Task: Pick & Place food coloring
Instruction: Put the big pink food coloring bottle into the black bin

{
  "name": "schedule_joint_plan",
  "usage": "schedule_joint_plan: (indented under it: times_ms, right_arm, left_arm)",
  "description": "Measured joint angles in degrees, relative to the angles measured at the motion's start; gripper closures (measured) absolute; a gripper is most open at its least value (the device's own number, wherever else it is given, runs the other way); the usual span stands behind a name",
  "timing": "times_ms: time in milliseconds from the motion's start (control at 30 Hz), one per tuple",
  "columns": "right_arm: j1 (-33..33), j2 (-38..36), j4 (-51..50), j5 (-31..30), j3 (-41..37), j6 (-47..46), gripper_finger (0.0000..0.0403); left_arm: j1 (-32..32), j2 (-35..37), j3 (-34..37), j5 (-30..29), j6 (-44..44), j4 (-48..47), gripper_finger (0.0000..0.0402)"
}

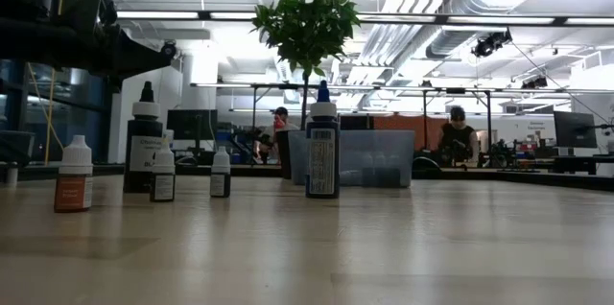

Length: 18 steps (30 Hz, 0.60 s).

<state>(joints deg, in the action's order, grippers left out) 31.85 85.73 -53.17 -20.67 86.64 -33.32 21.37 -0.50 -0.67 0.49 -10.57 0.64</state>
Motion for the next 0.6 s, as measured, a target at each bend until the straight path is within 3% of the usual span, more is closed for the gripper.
schedule_joint_plan:
  times_ms: [300, 600]
  right_arm:
    - [-9.8, 2.4, -13.6, -7.4, 16.0, 3.9, 0.0292]
    - [-23.2, 10.3, -16.2, -5.3, 23.0, 6.7, 0.0293]
  left_arm:
    - [0.0, 0.0, 0.0, 0.0, 0.0, 0.0, 0.0401]
    - [0.0, 0.0, 0.0, 0.0, 0.0, 0.0, 0.0401]
